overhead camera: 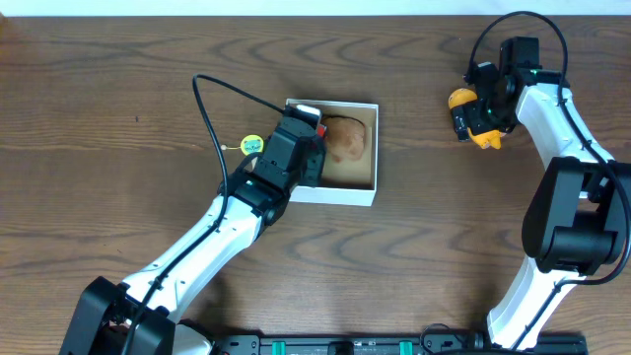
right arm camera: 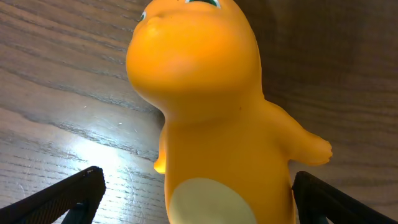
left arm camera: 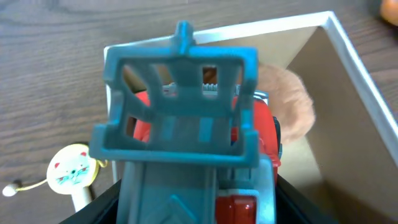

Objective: Pack container
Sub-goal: 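Lower the truck into the box beside the teddy bear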

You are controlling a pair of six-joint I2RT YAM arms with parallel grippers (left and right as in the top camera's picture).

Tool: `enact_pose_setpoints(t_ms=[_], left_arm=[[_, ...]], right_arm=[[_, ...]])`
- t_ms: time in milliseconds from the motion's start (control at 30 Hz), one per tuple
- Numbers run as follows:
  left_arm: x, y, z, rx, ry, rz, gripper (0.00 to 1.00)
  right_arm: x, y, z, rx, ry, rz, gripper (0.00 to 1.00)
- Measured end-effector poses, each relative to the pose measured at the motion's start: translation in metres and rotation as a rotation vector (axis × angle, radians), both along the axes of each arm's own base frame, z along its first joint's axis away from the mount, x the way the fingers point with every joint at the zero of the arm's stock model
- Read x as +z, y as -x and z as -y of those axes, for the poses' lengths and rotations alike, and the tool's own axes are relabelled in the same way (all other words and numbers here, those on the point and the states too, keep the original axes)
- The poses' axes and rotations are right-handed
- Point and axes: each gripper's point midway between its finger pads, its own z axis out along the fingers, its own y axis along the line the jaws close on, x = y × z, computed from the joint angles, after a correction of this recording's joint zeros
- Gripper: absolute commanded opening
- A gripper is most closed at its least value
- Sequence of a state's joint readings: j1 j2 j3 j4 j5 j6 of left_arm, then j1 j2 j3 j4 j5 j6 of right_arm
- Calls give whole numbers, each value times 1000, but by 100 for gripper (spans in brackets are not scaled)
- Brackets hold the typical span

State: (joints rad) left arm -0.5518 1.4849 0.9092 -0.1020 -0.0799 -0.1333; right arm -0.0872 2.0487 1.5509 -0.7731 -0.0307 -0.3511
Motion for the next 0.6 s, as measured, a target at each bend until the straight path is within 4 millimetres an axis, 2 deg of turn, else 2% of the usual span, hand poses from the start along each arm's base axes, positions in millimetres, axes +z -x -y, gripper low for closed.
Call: enact_pose_setpoints(t_ms=[333, 600], left_arm=[[-3, 7, 12, -38, 3, -13, 19], [-32, 5, 7, -16, -57, -64, 19]], right_arm=[[0, 0, 0, 0, 0, 0, 99], [0, 0, 0, 0, 0, 0, 99]])
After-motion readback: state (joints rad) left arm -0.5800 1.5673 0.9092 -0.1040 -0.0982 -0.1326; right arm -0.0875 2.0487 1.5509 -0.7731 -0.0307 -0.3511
